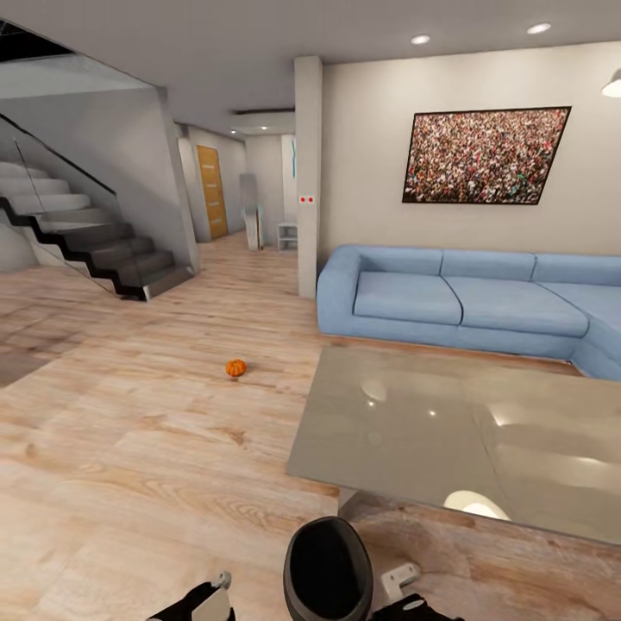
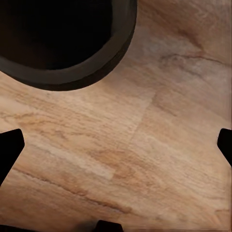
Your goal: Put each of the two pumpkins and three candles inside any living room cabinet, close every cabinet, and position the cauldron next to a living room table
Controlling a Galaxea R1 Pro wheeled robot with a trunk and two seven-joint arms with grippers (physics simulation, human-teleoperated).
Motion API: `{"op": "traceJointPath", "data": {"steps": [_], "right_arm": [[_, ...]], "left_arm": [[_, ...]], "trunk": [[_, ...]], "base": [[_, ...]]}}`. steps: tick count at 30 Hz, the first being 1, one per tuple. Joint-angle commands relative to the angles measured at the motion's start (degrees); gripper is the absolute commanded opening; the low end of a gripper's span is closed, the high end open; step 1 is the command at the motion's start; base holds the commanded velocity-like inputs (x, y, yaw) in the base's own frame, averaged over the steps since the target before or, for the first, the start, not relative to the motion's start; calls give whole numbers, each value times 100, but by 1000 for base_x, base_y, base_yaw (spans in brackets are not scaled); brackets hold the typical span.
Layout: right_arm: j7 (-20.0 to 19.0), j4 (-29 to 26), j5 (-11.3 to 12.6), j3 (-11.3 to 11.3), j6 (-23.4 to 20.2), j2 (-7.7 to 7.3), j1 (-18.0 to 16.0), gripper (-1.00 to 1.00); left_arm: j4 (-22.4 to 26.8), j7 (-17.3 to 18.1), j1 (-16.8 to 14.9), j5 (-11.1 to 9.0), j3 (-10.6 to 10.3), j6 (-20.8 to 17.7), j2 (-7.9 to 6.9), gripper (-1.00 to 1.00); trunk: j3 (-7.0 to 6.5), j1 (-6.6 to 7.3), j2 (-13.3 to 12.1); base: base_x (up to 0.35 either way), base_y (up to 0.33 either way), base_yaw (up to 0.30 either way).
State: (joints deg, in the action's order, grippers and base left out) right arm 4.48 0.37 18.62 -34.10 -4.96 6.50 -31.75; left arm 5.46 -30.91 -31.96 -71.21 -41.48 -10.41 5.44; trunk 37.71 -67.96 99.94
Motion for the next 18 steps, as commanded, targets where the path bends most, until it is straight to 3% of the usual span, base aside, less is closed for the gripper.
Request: {"op": "traceJointPath", "data": {"steps": [1, 8, 11, 18], "right_arm": [[0, 3, 0, 0, 10, -9, 6, 100], [0, 92, -12, -7, 53, -50, 121, 100], [0, 101, -20, -8, 56, -51, 198, 100], [0, 97, -32, -9, 68, -44, 270, 100]], "left_arm": [[0, 1, 16, 1, -1, 21, 0, 100], [-3, 5, 192, -4, -1, 94, -5, 100], [-2, 6, 267, 0, -1, 98, -7, 100], [-1, 6, 318, 0, -1, 210, -8, 100]], "trunk": [[-19, 23, -42], [-144, 176, -322], [-144, 176, -322], [-144, 176, -322]], "base": [[0, 0, 0], [0, 0, 0], [0, 0, 56], [0, 0, 231]]}}
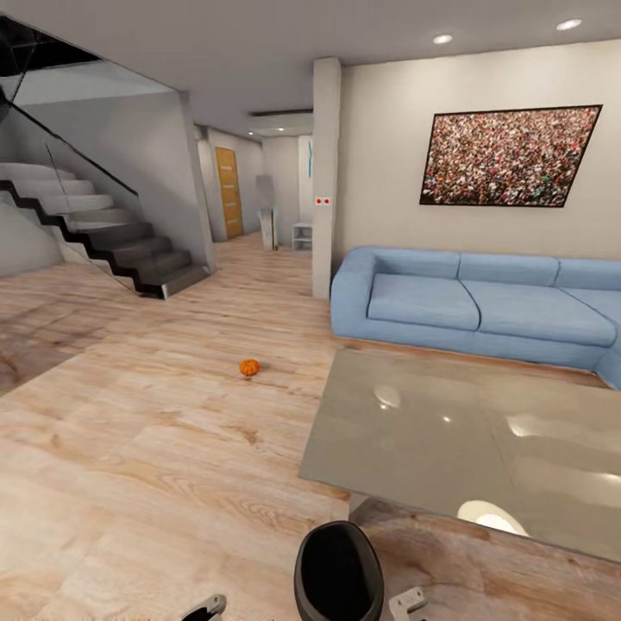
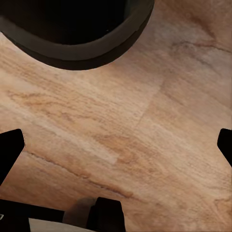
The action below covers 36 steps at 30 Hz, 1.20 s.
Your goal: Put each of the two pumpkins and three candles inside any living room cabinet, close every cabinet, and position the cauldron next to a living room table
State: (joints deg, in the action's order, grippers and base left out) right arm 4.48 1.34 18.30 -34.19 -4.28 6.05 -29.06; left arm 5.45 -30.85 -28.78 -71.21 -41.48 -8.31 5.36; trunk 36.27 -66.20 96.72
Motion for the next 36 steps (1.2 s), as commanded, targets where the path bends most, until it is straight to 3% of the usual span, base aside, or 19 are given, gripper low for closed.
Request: {"op": "traceJointPath", "data": {"steps": [1, 10, 36], "right_arm": [[0, 2, 1, 0, 32, 1, 2, 100], [0, 9, 7, -2, 607, -6, 42, 100], [17, -2, 58, 0, 611, 45, 172, 100]], "left_arm": [[0, 0, 1, -2, 0, 8, 0, 100], [-6, 0, 5, -7, 0, 22, -29, 100], [-9, 0, 5, -7, 0, 25, -29, 100]], "trunk": [[0, 0, 0], [0, 0, 0], [114, 0, 0]], "base": [[0, 0, 279], [0, 0, 287], [0, 0, 235]]}}
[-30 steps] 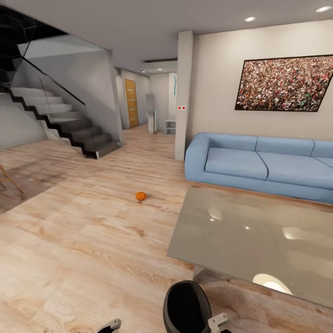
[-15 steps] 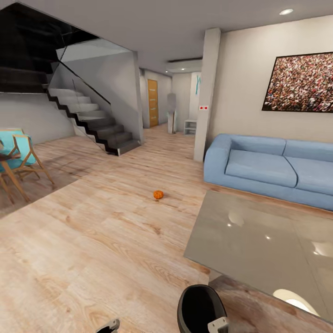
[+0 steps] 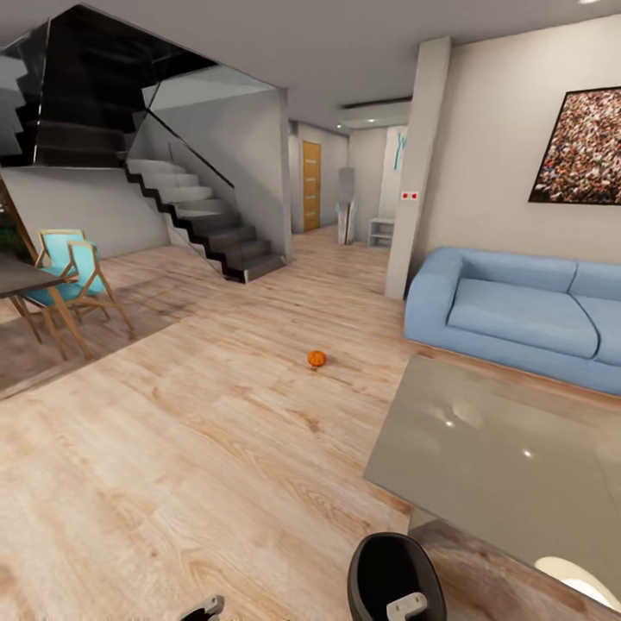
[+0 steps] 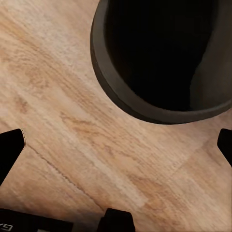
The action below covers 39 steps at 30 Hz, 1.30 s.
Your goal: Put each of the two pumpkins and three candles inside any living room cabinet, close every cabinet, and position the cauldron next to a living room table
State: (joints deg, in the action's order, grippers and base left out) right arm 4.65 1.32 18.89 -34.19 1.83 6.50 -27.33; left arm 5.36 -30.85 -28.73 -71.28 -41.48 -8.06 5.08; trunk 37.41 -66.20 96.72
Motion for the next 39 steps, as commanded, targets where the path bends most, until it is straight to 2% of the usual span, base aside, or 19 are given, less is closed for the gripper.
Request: {"op": "traceJointPath", "data": {"steps": [1, 39], "right_arm": [[0, 0, 0, 0, -2, 2, 0, 100], [1, 0, 10, 9, -33, 1, 0, 100]], "left_arm": [[0, 0, 0, 0, 0, 0, -1, 100], [9, -16, 3, 0, 0, -2, 28, 100]], "trunk": [[8, 0, 0], [305, 0, 0]], "base": [[0, 0, 187], [0, 0, 182]]}}
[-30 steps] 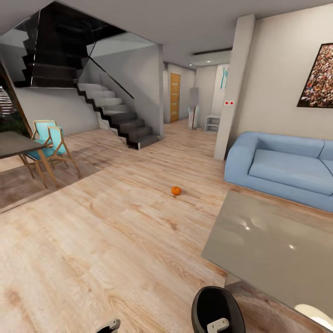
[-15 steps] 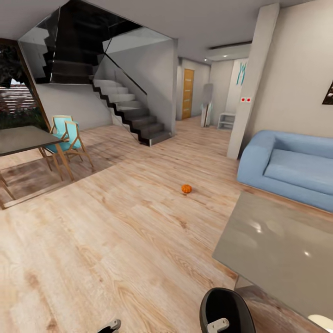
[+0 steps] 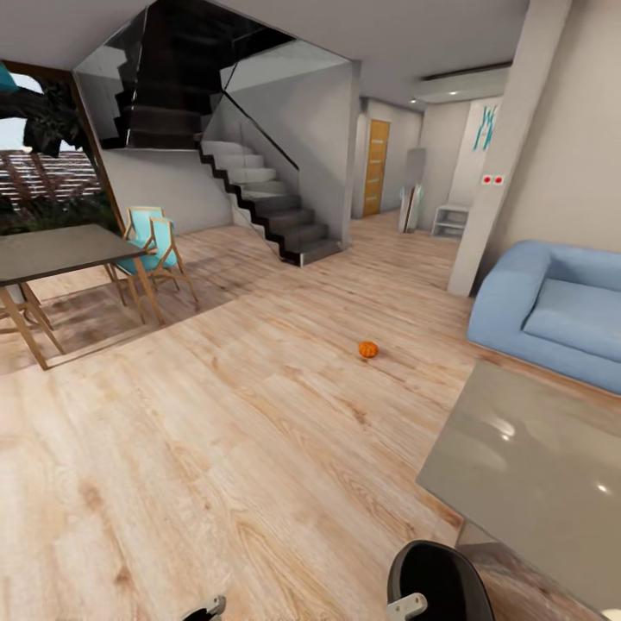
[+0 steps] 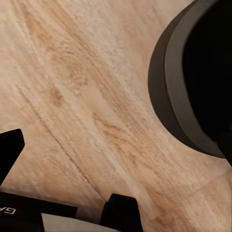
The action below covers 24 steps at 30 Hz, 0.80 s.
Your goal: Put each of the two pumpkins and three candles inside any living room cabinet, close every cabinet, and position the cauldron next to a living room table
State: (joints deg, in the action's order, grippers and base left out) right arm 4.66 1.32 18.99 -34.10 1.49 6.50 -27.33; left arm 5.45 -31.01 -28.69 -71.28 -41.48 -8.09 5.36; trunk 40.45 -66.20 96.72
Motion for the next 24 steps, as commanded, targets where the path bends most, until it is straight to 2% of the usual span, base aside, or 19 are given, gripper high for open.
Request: {"op": "traceJointPath", "data": {"steps": [1, 24], "right_arm": [[0, 0, 0, 0, 0, 0, 0, 100], [0, 0, 0, 0, 0, 9, 0, 100]], "left_arm": [[0, 0, 0, 0, 0, 0, 0, 100], [-9, -1, 1, 0, 0, -2, -3, 100]], "trunk": [[8, 0, 0], [189, 0, 0]], "base": [[0, 0, 181], [0, 0, 181]]}}
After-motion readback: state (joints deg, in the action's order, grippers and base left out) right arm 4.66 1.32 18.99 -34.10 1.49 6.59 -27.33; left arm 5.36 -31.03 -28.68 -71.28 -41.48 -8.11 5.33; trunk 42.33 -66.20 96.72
